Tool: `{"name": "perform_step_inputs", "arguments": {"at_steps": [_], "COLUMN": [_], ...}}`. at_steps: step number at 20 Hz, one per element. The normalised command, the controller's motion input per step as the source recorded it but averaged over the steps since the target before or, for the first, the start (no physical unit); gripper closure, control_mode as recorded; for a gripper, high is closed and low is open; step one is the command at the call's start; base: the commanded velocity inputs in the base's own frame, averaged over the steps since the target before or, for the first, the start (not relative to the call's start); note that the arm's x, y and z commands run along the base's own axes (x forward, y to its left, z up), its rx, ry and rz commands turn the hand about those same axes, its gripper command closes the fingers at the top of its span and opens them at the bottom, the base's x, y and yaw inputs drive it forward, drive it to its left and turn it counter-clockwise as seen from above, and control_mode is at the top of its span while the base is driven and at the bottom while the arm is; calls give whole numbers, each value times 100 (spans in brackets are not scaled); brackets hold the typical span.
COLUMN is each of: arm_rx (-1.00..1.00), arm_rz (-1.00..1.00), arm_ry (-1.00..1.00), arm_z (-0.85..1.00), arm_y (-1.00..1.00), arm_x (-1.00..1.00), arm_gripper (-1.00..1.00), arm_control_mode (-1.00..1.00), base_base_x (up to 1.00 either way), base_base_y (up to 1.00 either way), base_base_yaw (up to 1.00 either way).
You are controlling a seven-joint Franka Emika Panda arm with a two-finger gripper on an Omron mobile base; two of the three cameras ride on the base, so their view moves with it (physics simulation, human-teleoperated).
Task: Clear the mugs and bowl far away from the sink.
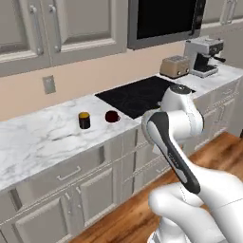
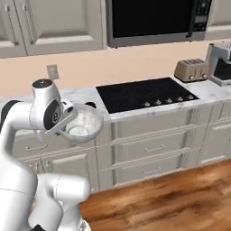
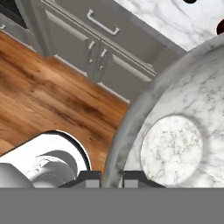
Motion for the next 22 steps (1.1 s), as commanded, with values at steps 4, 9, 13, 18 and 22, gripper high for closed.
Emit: {"name": "perform_step_inputs", "arguments": {"at_steps": [4, 9, 13, 18, 22], "arm_rx": [0, 0, 0, 0, 0], "arm_rz": [0, 0, 0, 0, 0], "arm_ry": [0, 0, 0, 0, 0], "arm_z": [0, 0, 0, 0, 0], "arm_y": [0, 0, 0, 0, 0], "arm_x": [0, 0, 0, 0, 0], "arm_gripper": [100, 100, 100, 100, 100], "arm_control_mode": [100, 100, 100, 100, 100], "base_base_x": [21, 41, 40, 47, 45], "base_base_y": [3, 0, 0, 0, 0], "base_base_yaw": [71, 59, 47, 31, 11]}}
